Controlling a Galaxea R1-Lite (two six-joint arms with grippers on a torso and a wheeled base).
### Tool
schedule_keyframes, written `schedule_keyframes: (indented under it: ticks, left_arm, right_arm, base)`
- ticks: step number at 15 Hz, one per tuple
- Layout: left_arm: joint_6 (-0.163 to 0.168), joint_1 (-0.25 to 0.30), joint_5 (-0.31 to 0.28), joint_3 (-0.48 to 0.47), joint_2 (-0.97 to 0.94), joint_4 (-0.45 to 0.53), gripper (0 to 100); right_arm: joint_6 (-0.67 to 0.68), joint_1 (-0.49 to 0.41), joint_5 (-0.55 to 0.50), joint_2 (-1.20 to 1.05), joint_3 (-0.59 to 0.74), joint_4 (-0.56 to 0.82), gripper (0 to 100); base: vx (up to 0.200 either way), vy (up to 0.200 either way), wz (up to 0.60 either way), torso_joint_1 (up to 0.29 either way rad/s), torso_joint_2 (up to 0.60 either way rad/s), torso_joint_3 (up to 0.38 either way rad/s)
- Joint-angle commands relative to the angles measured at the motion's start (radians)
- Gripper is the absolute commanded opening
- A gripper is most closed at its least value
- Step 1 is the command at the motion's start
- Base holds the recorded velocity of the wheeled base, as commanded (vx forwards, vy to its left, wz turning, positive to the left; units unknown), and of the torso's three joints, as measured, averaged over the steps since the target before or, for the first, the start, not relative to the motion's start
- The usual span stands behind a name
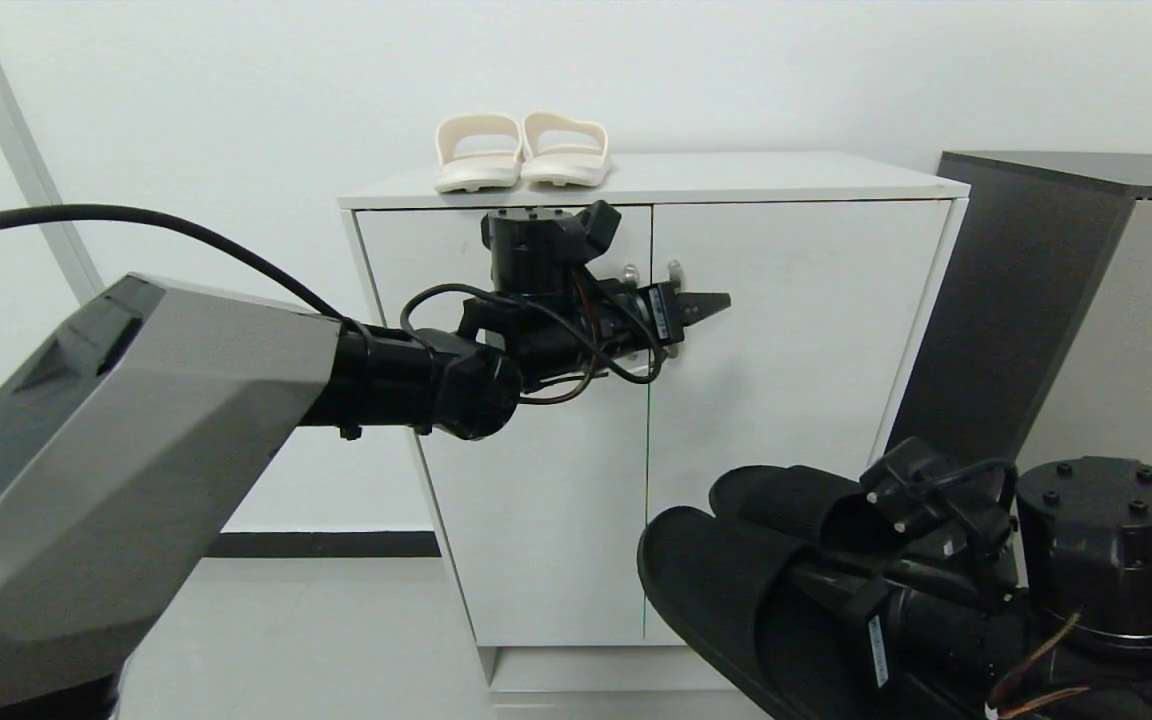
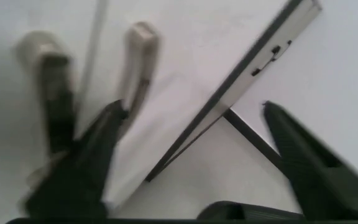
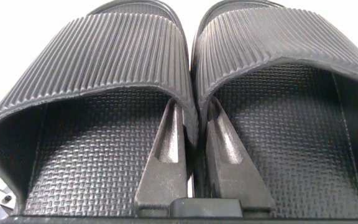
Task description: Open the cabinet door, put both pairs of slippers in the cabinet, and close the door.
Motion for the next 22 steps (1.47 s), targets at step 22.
schedule_keyframes:
  ticks: [22]
  left_arm:
    - [-0.019,0.106,-0.063,0.314,-0.143,-0.231,0]
  right_arm:
    - [-0.055,0.005,0.087,-0.04,0.063,0.001,0]
  base:
    - [0.0,0.0,0.0,0.0,0.0,0.0]
